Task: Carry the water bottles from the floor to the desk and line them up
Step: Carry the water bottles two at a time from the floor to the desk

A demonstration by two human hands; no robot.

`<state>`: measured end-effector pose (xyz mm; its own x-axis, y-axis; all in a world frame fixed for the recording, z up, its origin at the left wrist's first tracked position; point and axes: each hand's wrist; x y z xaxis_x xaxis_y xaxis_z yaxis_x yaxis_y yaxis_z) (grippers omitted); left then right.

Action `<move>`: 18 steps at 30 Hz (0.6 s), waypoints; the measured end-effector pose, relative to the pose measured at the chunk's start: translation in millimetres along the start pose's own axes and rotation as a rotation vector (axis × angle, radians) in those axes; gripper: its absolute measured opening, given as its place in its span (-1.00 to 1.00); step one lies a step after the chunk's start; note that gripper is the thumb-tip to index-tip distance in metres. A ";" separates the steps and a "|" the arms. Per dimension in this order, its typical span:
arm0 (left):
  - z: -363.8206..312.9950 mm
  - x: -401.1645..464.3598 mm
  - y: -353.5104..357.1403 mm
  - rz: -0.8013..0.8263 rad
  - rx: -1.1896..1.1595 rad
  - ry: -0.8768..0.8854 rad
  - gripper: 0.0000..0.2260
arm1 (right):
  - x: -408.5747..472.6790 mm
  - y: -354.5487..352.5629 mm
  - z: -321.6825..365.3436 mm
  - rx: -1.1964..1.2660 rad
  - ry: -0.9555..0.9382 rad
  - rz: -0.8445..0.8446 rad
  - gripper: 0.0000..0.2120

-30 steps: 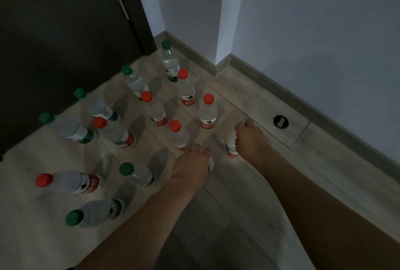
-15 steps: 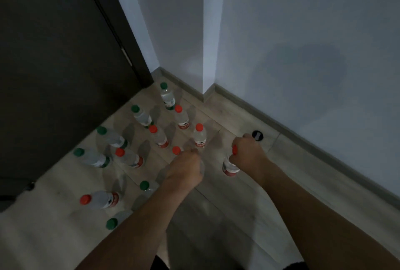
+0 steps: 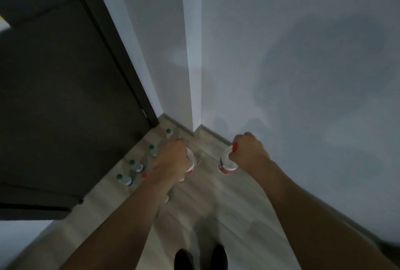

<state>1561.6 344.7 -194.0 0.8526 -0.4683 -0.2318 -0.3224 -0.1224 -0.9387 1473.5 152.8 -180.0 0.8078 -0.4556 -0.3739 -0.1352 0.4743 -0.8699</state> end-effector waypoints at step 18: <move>-103.4 -39.8 -107.3 -0.055 -0.033 0.232 -0.92 | -100.4 -91.6 -29.4 0.106 0.120 -0.119 -0.74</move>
<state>1519.8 286.0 -57.6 0.7533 -0.6480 -0.1121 -0.2946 -0.1802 -0.9385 1387.9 132.9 -72.2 0.7397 -0.5967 -0.3111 0.0236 0.4850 -0.8742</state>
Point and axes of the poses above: each hand's wrist, its own x-axis towards the middle knuckle, its own y-axis out of the palm, z = x × y, and after that the axes turned 1 degree about y, right-handed
